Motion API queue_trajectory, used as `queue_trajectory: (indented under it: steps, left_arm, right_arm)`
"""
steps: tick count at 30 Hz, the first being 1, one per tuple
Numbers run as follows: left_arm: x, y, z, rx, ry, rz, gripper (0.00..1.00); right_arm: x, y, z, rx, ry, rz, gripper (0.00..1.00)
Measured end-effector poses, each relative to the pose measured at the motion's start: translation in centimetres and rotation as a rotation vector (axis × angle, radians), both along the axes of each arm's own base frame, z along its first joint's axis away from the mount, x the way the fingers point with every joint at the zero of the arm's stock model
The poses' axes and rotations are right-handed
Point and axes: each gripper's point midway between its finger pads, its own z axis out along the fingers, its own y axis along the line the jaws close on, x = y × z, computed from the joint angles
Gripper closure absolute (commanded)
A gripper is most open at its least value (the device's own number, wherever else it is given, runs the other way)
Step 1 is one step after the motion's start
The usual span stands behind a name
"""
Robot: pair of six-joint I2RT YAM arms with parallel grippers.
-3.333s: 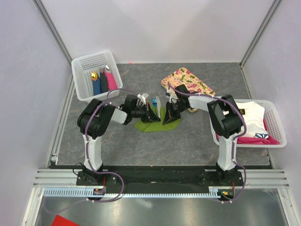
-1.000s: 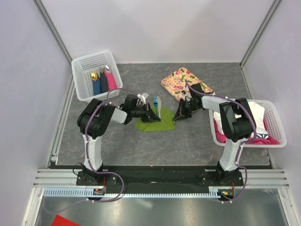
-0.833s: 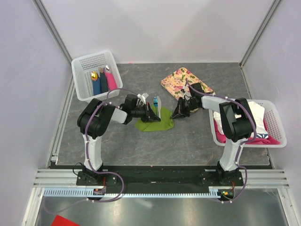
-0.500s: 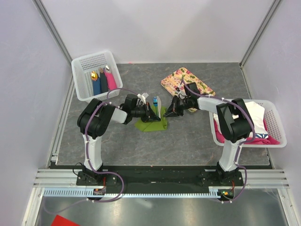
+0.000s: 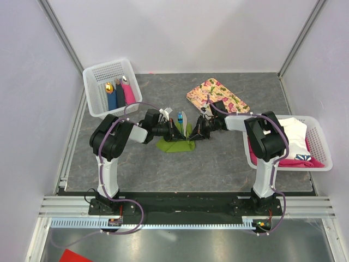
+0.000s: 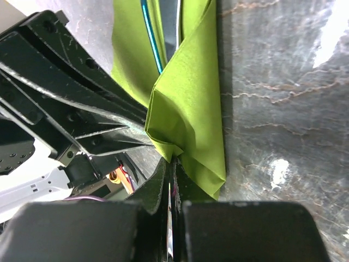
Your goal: Place the utensils on the paper napkin and roll it up
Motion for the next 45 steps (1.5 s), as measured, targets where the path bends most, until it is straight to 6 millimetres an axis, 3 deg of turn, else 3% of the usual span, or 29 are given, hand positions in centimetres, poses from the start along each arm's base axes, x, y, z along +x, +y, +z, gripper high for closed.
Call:
queue_trajectory:
  steps: [8, 15, 19, 27, 40, 45]
  left_arm:
    - [0.2, 0.3, 0.8, -0.008, -0.014, 0.006, 0.97]
    - [0.6, 0.8, 4.1, -0.049, -0.072, 0.005, 0.97]
    - [-0.2, 1.6, 5.0, -0.052, -0.079, 0.007, 0.98]
    - [-3.1, 3.1, 2.3, 0.006, 0.018, -0.002, 0.98]
    - [-3.2, 3.7, -0.6, 0.080, 0.079, 0.018, 0.98]
    - [-3.2, 3.7, -0.7, 0.091, 0.085, 0.017, 0.98]
  right_arm:
    - [0.2, -0.1, -0.3, -0.015, -0.004, -0.012, 1.00]
    - [0.4, -0.3, -0.6, -0.033, -0.006, -0.022, 1.00]
    - [0.4, -0.3, -0.7, -0.035, -0.006, -0.023, 1.00]
    - [0.4, -0.3, -0.7, -0.035, -0.006, -0.023, 1.00]
    - [0.0, 0.4, -0.6, -0.034, -0.002, -0.012, 1.00]
    - [-0.3, 0.9, -0.5, -0.030, 0.003, -0.007, 1.00]
